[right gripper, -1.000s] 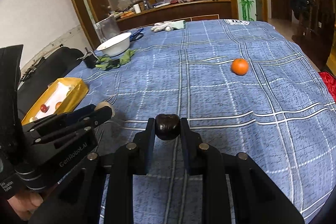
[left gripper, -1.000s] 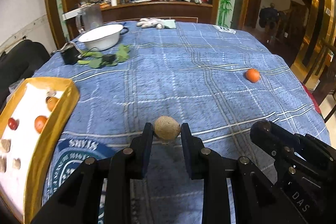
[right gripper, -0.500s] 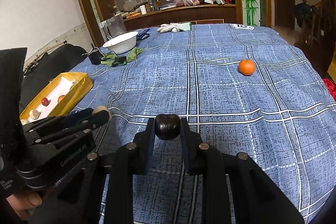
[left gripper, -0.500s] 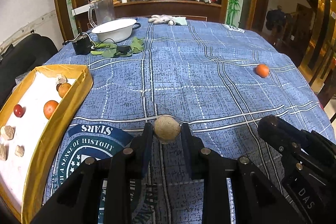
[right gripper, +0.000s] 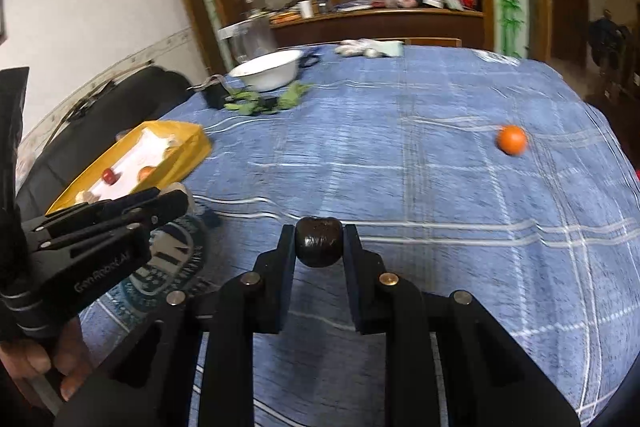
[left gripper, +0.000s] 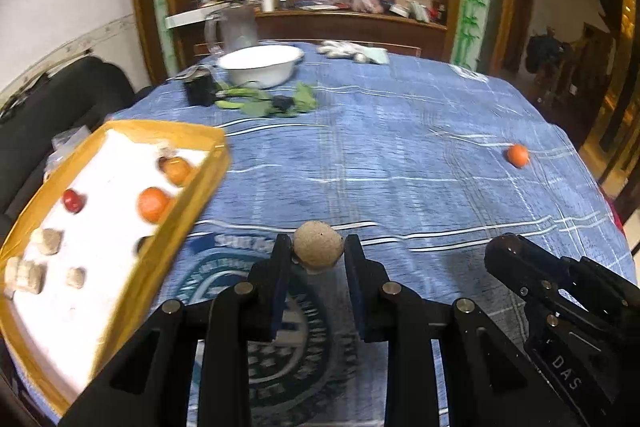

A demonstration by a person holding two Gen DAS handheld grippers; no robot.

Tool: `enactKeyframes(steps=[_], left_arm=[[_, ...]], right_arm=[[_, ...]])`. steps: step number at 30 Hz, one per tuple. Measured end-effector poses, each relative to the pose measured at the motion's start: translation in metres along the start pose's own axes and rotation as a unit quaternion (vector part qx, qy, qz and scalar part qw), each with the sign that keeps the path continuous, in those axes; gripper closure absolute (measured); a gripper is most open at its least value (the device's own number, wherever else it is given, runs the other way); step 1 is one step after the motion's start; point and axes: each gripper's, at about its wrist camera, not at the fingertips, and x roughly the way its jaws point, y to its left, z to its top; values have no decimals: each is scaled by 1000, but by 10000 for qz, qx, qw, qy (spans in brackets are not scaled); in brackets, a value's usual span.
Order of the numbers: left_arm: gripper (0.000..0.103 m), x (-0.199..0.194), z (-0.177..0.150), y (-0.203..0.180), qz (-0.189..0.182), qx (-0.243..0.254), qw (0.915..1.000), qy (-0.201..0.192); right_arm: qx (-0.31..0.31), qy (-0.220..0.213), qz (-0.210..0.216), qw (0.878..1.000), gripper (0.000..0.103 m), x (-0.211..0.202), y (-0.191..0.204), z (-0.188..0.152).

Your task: Organize fruits

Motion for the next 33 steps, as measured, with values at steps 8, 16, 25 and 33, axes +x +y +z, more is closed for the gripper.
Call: enactKeyframes(steps=[8, 16, 25, 33], left_arm=[[77, -22, -3, 81, 655, -800, 9946, -20], [77, -31, -9, 163, 1403, -1586, 9773, 38], [77, -17, -19, 201, 1675, -1909, 9668, 279], [77, -5, -22, 220, 1840, -2091, 9591, 510]], right_arm=[[-729, 29, 719, 9947, 78, 20, 78, 26], [-1200, 131, 1345, 9835, 78, 53, 157, 51], [-1534, 427, 1567, 9747, 77, 102, 210, 60], [-1781, 660, 1466, 9708, 76, 135, 227, 57]])
